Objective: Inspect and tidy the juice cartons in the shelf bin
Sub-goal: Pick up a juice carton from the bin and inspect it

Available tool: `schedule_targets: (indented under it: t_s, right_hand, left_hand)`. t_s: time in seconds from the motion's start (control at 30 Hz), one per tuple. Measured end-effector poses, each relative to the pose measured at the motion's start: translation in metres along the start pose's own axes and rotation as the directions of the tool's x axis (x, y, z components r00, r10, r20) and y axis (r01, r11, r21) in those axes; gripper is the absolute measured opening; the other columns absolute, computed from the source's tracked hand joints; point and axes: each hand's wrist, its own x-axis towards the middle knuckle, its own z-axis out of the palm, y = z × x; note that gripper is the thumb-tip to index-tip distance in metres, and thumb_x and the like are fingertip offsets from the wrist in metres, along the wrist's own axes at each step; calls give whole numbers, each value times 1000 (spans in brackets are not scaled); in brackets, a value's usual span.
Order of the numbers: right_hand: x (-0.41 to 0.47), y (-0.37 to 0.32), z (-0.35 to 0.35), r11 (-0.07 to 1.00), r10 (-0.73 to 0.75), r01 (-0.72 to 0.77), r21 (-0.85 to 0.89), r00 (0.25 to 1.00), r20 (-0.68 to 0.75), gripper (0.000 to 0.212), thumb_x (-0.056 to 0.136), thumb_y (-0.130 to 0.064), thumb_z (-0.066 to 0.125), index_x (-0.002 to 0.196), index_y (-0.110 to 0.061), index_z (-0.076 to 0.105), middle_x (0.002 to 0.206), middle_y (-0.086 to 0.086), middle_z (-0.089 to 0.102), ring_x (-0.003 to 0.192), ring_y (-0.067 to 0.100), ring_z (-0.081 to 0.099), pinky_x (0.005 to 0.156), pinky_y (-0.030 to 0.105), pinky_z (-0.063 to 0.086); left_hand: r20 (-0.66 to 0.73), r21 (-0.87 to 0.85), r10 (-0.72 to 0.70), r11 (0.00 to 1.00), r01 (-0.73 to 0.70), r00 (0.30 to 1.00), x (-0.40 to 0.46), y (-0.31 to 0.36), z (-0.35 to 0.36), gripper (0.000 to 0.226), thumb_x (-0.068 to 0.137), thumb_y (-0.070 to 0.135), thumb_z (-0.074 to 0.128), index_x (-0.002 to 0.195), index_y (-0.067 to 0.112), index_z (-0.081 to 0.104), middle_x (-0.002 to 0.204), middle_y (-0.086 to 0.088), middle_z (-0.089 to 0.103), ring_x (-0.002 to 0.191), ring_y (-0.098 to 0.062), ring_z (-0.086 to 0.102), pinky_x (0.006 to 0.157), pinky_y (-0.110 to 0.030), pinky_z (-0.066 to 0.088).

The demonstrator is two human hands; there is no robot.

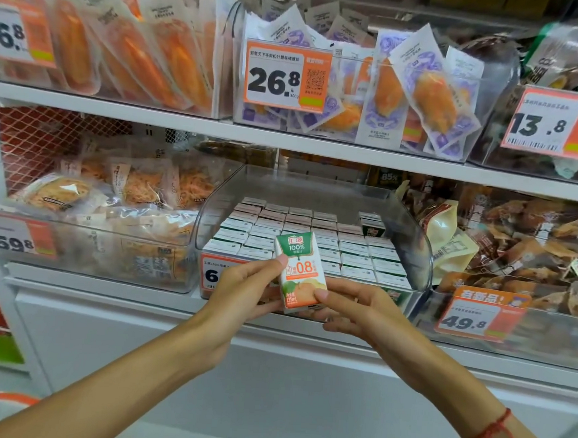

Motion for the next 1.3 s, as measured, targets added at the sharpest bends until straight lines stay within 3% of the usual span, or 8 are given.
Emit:
schedule_targets:
  t_s: [0.23,0.37,0.63,0.73,0.87,0.97,1.1,1.3]
  right_hand:
    - [0,1,3,998,-59,57,-17,989,-133,37,73,-28,81,106,-23,68,94,-2,75,88,10,72,78,19,57]
    - [1,3,10,986,-159,141,-87,953,-257,36,65,-24,87,96,-26,69,84,-8,69,73,10,67,64,13,52]
    - [-1,6,18,885,-393,276,-375,874,-285,41,62,-28,90,94,-32,64,80,-18,66,66,1,59,59,15,50]
    - [-2,2,13,911,-368,301,-281,901,-231,23,74,-39,77,93,-28,69,84,-13,70,76,5,64,65,18,53]
    - [-4,-4,5,966,-257,247,-70,938,-233,40,76,-60,55,91,-29,75,90,-5,74,89,9,69,79,23,58]
    - [-4,-6,6,968,-245,249,-14,942,-229,42,76,-61,56,93,-28,75,96,-7,75,93,7,70,83,23,57]
    - [-5,-5,6,961,-268,276,1,932,-243,30,77,-52,61,94,-30,74,101,-10,74,100,8,68,90,28,52]
    - [-3,-2,4,962,-267,273,-11,929,-257,28,74,-53,61,91,-35,75,100,-15,73,100,4,66,87,25,50]
  left_hand:
    - [-73,-13,42,999,-43,996,1,1,2,25,96,21,59,120,13,57,98,-6,76,82,-11,74,58,-15,54]
    - [-51,70,99,993,-95,994,2,-2,4,17,94,18,62,111,17,57,88,4,77,78,-7,74,59,-14,54]
    - [-61,128,121,985,-113,991,5,0,-2,30,74,39,78,101,27,71,95,8,76,90,-6,72,71,-20,58]
    - [-40,166,155,975,-147,987,4,4,-6,39,67,46,78,102,31,72,99,12,76,99,-5,70,84,-24,56]
    - [72,284,267,918,-276,961,-1,11,-6,39,69,37,82,104,44,66,101,29,71,94,8,66,70,-8,51]
    - [109,383,371,840,-383,922,-3,9,-3,53,68,30,85,110,51,60,108,35,66,105,13,59,81,-3,46]
    - [115,454,467,760,-465,877,-2,4,-3,69,70,23,85,132,34,57,124,22,62,120,4,53,92,-8,44]
    - [117,484,494,729,-484,862,1,0,-4,69,72,19,86,133,34,57,125,21,60,122,2,52,96,-12,45]
